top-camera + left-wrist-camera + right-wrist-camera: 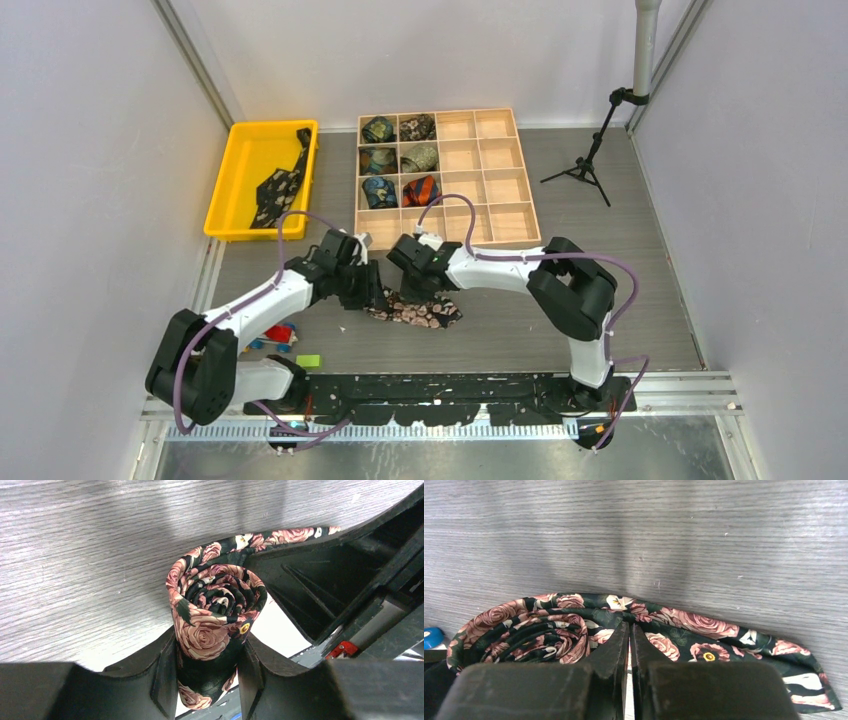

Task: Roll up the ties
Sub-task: Roll the tie at the center of the board.

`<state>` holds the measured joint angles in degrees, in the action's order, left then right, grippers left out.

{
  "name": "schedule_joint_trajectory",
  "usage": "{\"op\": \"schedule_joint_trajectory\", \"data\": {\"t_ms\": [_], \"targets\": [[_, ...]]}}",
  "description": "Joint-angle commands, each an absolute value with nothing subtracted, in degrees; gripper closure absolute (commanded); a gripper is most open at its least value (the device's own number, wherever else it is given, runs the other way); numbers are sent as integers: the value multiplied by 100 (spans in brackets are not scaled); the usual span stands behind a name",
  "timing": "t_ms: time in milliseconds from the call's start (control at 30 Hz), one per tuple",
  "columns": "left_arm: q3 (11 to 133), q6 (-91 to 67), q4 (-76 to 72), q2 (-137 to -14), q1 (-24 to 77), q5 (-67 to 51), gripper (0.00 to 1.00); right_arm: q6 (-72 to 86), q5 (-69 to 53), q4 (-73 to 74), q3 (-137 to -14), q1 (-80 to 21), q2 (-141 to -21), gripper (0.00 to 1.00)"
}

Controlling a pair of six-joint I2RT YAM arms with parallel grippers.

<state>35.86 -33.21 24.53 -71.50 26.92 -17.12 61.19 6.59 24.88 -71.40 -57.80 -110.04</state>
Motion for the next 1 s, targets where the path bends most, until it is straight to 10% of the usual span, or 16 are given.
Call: {"op": "schedule_joint_trajectory", "data": {"t_ms": [0, 967], "targets": [[3900, -3189, 2631, -7179, 2834, -1210, 59, 6238, 696, 2874, -7053, -5870, -10775, 90], [5343, -3716, 4460, -8646, 4722, 3140, 61, 5908, 1362, 3717, -5904, -4766, -7922, 90]]}}
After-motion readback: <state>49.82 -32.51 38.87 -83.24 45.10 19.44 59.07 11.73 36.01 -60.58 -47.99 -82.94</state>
